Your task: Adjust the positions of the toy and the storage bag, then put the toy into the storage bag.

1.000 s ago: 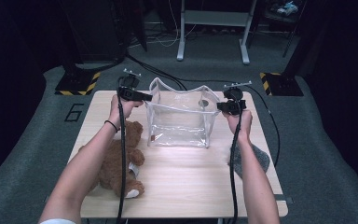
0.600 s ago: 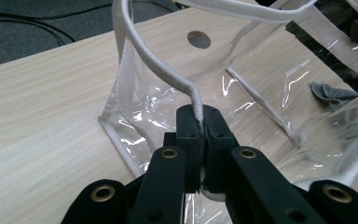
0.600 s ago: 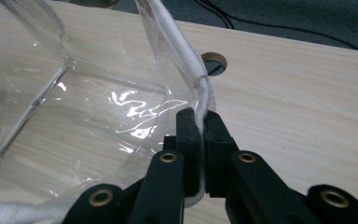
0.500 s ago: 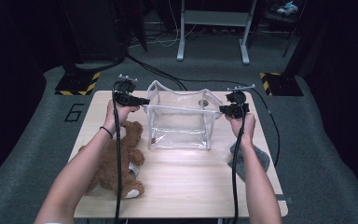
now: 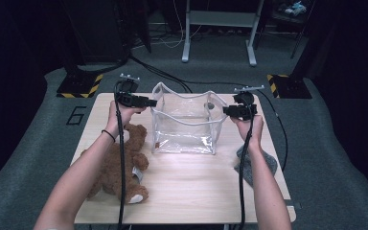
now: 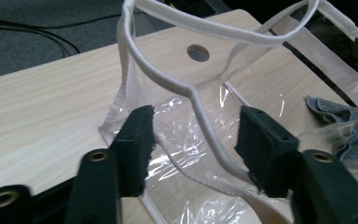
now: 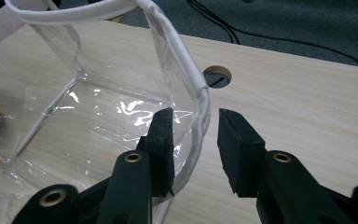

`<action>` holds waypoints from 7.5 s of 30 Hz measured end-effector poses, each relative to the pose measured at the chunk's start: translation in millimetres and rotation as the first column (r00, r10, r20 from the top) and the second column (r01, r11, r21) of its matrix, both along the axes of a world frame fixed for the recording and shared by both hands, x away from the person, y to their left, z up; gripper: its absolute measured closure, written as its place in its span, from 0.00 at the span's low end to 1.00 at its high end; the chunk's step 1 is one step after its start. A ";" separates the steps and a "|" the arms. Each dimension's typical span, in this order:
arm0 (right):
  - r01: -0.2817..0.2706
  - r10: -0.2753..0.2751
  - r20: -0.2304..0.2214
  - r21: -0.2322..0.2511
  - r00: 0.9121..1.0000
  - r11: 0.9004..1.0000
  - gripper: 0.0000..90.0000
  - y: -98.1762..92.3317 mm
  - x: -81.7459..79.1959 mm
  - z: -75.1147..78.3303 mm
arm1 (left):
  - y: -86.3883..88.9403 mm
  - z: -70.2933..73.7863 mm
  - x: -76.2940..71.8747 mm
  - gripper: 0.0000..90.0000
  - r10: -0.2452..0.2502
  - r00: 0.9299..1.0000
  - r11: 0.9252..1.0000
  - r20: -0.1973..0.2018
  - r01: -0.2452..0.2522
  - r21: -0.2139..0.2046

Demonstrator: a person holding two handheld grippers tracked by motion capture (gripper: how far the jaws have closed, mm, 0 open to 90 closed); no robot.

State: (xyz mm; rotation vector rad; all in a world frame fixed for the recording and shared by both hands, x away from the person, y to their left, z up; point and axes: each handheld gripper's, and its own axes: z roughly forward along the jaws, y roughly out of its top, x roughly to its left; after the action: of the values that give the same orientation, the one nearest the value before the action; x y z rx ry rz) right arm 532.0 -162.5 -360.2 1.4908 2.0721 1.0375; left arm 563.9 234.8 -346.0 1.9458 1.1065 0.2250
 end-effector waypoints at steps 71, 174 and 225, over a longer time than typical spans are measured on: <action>0.114 -0.112 -0.048 0.036 0.993 0.993 0.00 -67.3 -127.7 -141.3 | 100.2 -62.6 -111.0 0.00 0.175 0.977 0.985 -0.124 -0.174 0.021; 0.132 -0.131 0.016 -0.139 0.991 0.981 0.01 -57.2 -136.7 -168.9 | 74.5 -130.6 -123.5 0.47 0.221 0.972 0.968 -0.077 -0.209 0.140; 0.136 -0.134 0.017 -0.134 0.991 0.982 0.02 -57.3 -136.9 -168.6 | 96.4 -50.3 -127.2 0.51 0.302 0.916 0.952 0.266 -0.306 -0.027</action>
State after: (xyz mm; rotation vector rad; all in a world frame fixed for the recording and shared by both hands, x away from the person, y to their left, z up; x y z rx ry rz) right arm 395.2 -219.8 -528.8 1.5321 1.9631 0.8341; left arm 436.7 331.2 -396.3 1.6871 1.2221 0.6486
